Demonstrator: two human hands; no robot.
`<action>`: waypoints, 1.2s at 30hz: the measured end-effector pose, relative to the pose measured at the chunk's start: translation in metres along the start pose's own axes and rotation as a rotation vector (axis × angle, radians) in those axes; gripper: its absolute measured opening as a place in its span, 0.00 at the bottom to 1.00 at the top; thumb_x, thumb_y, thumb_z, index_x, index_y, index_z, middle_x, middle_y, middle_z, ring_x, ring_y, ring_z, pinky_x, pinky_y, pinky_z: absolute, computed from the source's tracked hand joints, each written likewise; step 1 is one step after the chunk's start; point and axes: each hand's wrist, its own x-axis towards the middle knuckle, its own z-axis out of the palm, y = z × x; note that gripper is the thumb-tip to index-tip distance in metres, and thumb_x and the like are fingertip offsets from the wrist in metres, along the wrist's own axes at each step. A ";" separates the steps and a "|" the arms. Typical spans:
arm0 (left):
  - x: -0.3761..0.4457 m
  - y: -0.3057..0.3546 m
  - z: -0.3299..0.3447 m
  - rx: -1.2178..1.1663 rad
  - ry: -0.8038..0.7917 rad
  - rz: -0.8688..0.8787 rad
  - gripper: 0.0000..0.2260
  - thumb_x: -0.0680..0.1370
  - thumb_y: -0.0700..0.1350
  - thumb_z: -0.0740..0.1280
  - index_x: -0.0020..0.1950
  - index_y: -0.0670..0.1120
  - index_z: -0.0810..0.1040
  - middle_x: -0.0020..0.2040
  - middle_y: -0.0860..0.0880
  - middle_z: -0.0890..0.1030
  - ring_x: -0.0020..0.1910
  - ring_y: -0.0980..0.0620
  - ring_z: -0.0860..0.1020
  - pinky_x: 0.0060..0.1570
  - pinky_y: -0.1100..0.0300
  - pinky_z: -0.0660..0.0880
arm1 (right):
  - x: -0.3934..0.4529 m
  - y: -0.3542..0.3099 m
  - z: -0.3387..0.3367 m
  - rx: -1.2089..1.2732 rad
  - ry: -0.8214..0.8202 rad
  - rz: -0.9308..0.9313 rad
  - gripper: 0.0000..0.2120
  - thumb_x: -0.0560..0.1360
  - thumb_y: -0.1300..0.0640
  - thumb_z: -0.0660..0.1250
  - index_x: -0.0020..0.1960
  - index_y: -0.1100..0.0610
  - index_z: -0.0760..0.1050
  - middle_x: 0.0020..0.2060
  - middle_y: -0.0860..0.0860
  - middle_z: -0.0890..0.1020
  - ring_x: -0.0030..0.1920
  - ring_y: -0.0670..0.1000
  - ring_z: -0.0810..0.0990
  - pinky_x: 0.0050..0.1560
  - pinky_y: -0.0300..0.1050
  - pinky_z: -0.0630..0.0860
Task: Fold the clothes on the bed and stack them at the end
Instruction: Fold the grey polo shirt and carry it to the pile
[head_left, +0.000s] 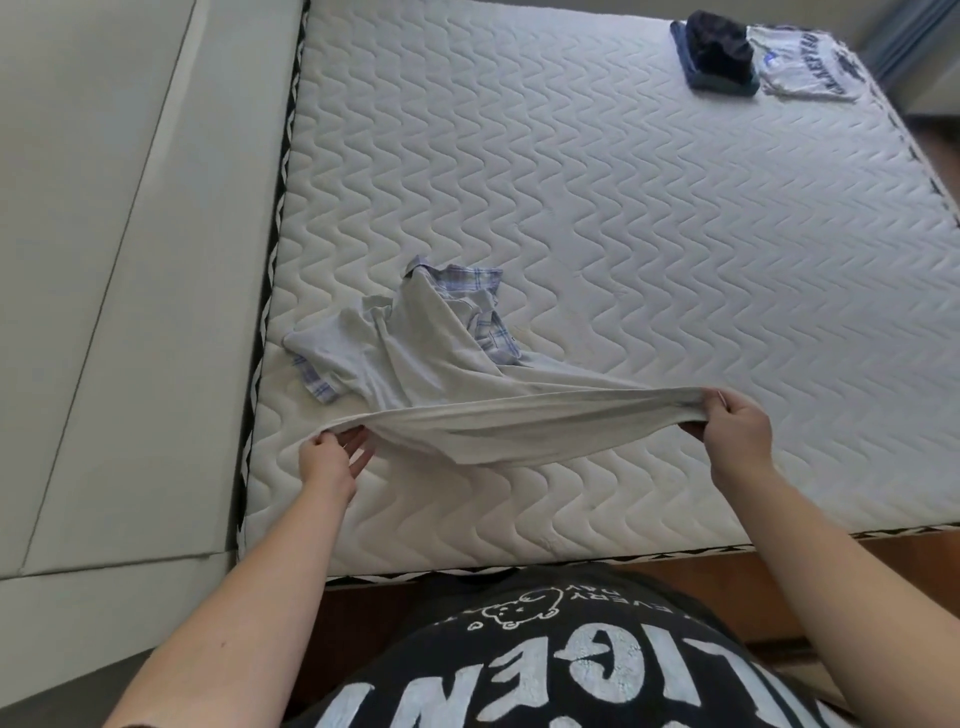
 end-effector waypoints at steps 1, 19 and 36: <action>0.000 0.000 0.003 0.017 0.012 0.015 0.10 0.84 0.38 0.52 0.59 0.40 0.72 0.51 0.39 0.79 0.41 0.50 0.81 0.38 0.51 0.80 | 0.002 0.000 -0.002 0.007 -0.001 0.002 0.15 0.81 0.61 0.60 0.41 0.53 0.81 0.46 0.58 0.81 0.44 0.53 0.82 0.41 0.41 0.82; -0.047 -0.016 0.116 0.050 0.192 0.148 0.12 0.83 0.42 0.57 0.66 0.47 0.70 0.64 0.41 0.76 0.57 0.41 0.77 0.57 0.42 0.77 | 0.093 0.027 -0.068 0.022 -0.141 0.118 0.12 0.82 0.58 0.60 0.44 0.53 0.81 0.42 0.54 0.82 0.43 0.52 0.82 0.36 0.36 0.80; -0.104 -0.096 0.072 0.855 -0.158 0.085 0.20 0.72 0.32 0.74 0.61 0.46 0.77 0.54 0.44 0.80 0.54 0.47 0.78 0.59 0.53 0.74 | 0.164 0.091 -0.117 -0.395 -0.244 0.178 0.13 0.83 0.54 0.58 0.57 0.58 0.79 0.47 0.57 0.82 0.38 0.56 0.84 0.43 0.45 0.77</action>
